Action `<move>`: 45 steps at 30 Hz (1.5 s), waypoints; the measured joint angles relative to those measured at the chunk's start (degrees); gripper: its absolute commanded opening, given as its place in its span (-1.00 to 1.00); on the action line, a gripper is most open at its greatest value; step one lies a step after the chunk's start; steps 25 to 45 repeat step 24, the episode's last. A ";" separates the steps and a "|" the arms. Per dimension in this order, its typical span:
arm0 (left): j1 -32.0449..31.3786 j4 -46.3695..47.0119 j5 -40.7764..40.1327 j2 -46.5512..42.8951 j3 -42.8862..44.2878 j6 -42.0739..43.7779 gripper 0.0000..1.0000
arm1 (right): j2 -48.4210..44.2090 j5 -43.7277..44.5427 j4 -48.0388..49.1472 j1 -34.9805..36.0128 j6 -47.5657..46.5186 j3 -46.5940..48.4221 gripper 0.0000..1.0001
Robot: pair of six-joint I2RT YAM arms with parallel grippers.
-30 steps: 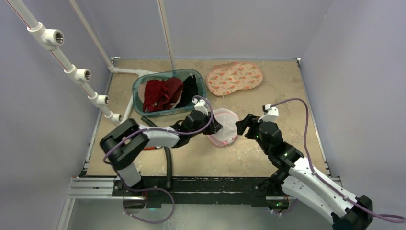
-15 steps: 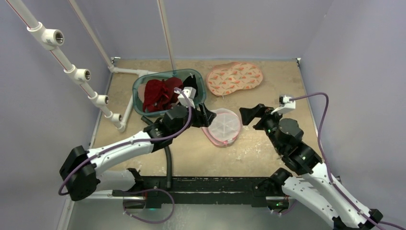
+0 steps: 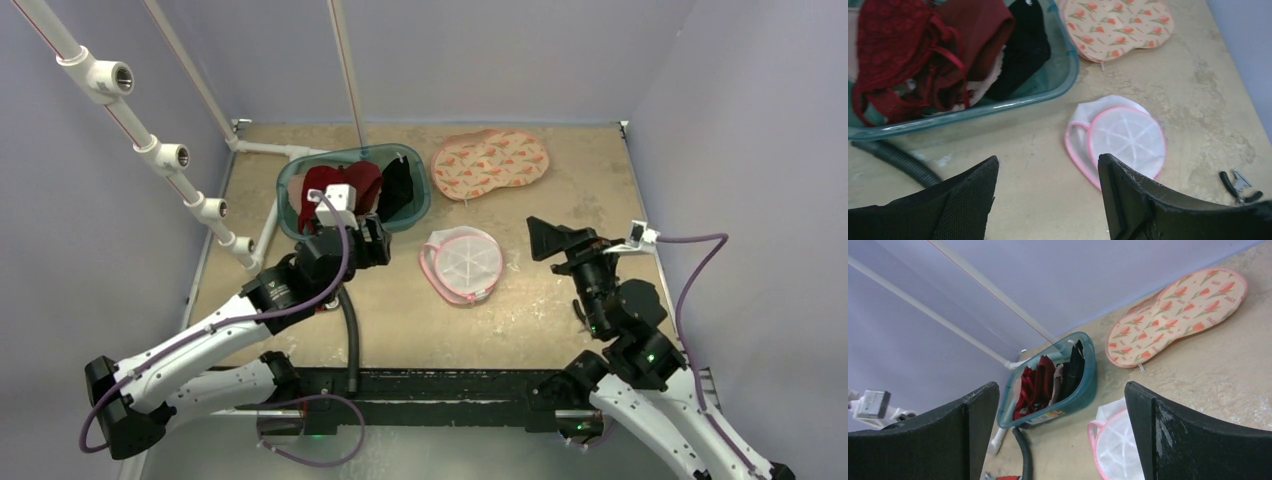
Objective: Unzip the laundry bag and remove the bra
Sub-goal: Reset both arms
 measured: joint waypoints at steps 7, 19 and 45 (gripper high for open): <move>0.00 -7.69 -7.96 -2.60 -0.11 -0.55 0.59 | 8.48 -3.43 0.83 0.00 -2.51 -0.22 0.96; 0.00 -12.22 -10.67 -6.69 -0.63 -0.96 0.60 | 3.65 -5.55 4.02 0.00 -0.63 -8.76 0.96; 0.00 -12.20 -10.60 -8.39 -0.96 -0.92 0.58 | 2.43 -4.90 4.26 0.00 0.09 -9.86 0.96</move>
